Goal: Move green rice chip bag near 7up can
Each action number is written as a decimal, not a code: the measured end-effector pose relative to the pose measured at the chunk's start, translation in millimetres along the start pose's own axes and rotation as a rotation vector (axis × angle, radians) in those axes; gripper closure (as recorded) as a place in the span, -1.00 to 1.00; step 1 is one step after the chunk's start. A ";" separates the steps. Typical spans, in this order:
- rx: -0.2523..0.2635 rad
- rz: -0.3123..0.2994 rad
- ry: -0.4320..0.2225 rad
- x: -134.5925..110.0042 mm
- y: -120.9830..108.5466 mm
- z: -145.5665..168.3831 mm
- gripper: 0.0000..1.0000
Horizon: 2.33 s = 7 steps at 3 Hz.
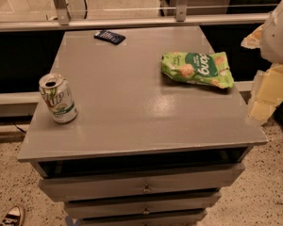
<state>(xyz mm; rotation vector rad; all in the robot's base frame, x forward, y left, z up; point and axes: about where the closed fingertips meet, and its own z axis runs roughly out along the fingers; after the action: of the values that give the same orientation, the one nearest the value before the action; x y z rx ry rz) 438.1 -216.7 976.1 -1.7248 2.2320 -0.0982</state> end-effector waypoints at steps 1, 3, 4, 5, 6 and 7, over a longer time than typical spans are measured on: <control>0.006 -0.003 0.000 -0.6 -0.6 0.2 -1.00; 0.102 -0.021 -0.007 -8.3 -33.6 32.7 -1.00; 0.142 0.016 -0.055 -15.6 -83.2 83.8 -1.00; 0.147 0.072 -0.110 -24.7 -125.2 131.2 -1.00; 0.133 0.134 -0.166 -33.2 -154.2 168.0 -1.00; 0.114 0.199 -0.208 -40.9 -173.7 188.2 -0.68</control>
Offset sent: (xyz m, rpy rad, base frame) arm 0.0161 0.0075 -0.0053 -0.0457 -0.1055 0.0286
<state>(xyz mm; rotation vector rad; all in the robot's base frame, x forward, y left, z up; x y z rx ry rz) 663.5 -198.6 848.9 -1.3797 2.1842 0.0004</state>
